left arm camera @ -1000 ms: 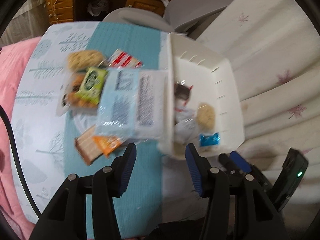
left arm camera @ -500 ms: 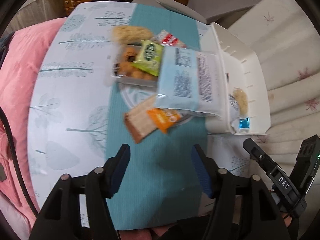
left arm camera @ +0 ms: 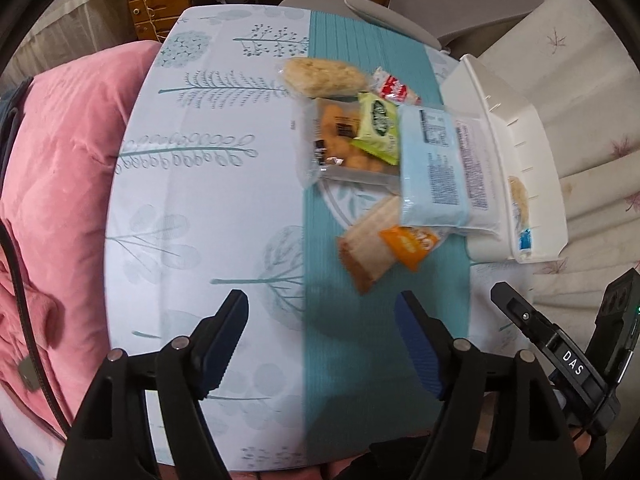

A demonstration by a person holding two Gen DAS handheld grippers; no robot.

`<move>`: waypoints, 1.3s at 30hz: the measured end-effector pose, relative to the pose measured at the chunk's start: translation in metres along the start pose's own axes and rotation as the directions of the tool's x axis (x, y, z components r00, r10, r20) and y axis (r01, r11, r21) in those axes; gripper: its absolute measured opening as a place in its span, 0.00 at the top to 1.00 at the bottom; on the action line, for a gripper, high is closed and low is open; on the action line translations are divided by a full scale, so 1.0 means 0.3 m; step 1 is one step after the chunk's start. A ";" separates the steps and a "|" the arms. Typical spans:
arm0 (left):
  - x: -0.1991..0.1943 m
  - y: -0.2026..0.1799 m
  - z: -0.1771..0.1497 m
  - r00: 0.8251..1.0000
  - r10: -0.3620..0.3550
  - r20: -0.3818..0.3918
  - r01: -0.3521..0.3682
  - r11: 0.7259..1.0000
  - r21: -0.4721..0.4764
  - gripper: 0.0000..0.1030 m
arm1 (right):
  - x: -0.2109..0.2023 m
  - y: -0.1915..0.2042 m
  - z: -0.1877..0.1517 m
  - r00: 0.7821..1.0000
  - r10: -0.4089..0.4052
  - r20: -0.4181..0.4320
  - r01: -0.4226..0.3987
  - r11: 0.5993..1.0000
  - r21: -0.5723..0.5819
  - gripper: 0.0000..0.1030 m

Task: Organize snacks
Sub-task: 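Move both open tools back to the snack pile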

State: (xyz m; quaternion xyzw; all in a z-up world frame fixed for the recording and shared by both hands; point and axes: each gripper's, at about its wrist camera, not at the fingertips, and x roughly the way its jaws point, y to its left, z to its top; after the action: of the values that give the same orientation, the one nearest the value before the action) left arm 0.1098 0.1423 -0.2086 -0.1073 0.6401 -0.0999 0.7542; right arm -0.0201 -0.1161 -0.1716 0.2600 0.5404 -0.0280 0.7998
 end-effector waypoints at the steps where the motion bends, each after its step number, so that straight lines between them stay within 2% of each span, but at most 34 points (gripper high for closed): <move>1: 0.002 0.015 0.007 1.000 0.004 -0.006 -0.004 1.000 0.008 0.27 | 0.013 0.007 -0.010 1.000 0.000 -0.003 0.000 1.000 0.017 0.42; 9: 0.033 0.090 0.063 0.998 0.015 -0.059 -0.011 0.998 0.058 0.22 | 0.082 0.070 -0.075 0.999 -0.028 -0.021 0.030 0.996 0.087 0.42; 19: 0.086 0.098 0.167 0.993 0.011 -0.113 -0.005 0.999 0.053 0.21 | 0.137 0.178 -0.090 0.997 -0.075 -0.020 0.075 0.997 -0.008 0.42; 23: 0.091 0.078 0.228 0.994 0.034 -0.106 -0.027 0.997 0.070 0.20 | 0.172 0.222 -0.074 0.994 -0.107 -0.006 0.106 0.992 -0.070 0.41; 27: 0.097 0.052 0.285 0.994 0.047 -0.100 -0.039 0.996 0.076 0.20 | 0.216 0.234 -0.053 0.991 -0.135 -0.001 0.134 0.987 -0.084 0.31; 39: 0.172 -0.091 0.416 0.995 0.066 -0.076 -0.057 0.992 0.115 0.20 | 0.303 0.221 0.018 0.973 -0.217 0.072 0.225 0.965 -0.134 0.29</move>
State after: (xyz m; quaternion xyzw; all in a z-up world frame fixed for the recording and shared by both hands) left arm 0.2409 0.1055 -0.2298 -0.0406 0.6661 -0.1167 0.7356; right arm 0.0438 -0.0398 -0.2243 0.1400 0.5437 -0.0863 0.8230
